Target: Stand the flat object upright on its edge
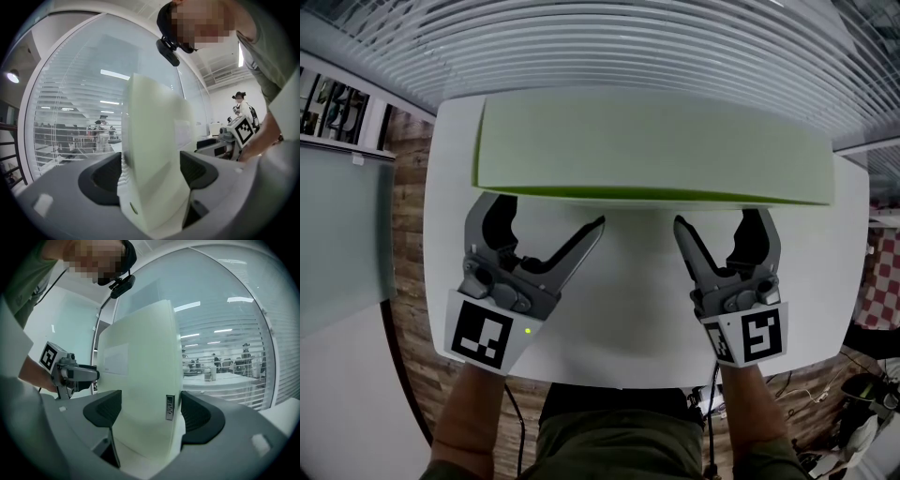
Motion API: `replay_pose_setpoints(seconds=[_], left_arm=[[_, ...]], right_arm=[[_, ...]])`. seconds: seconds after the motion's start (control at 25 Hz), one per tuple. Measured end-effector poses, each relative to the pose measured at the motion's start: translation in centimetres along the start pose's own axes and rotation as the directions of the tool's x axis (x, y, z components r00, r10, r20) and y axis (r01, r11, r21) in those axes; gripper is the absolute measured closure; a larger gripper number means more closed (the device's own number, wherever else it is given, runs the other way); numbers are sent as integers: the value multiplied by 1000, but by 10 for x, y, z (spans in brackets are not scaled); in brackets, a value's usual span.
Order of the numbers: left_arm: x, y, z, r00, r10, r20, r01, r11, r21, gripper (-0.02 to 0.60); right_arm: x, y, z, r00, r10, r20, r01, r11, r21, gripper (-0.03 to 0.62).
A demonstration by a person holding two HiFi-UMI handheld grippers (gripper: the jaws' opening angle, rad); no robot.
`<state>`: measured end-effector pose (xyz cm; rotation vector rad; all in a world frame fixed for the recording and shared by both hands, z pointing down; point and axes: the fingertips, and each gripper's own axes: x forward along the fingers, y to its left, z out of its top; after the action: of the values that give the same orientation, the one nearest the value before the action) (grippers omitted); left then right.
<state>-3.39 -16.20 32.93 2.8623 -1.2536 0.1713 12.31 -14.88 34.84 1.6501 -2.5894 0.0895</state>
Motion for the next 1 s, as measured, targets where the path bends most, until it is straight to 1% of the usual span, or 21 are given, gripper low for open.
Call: replay_pose_setpoints(seconds=[0.52, 0.84, 1.0], left_arm=[[-11, 8, 4, 1000, 29, 4, -29, 999, -26, 211], [-32, 17, 1, 995, 93, -30, -94, 995, -35, 215], [-45, 13, 5, 993, 114, -36, -116, 992, -43, 256]], right_arm=[[-6, -4, -1, 1000, -2, -30, 2, 1000, 2, 209], [-16, -6, 8, 999, -15, -45, 15, 1000, 0, 210], [-26, -3, 10, 998, 0, -60, 1, 1000, 12, 214]])
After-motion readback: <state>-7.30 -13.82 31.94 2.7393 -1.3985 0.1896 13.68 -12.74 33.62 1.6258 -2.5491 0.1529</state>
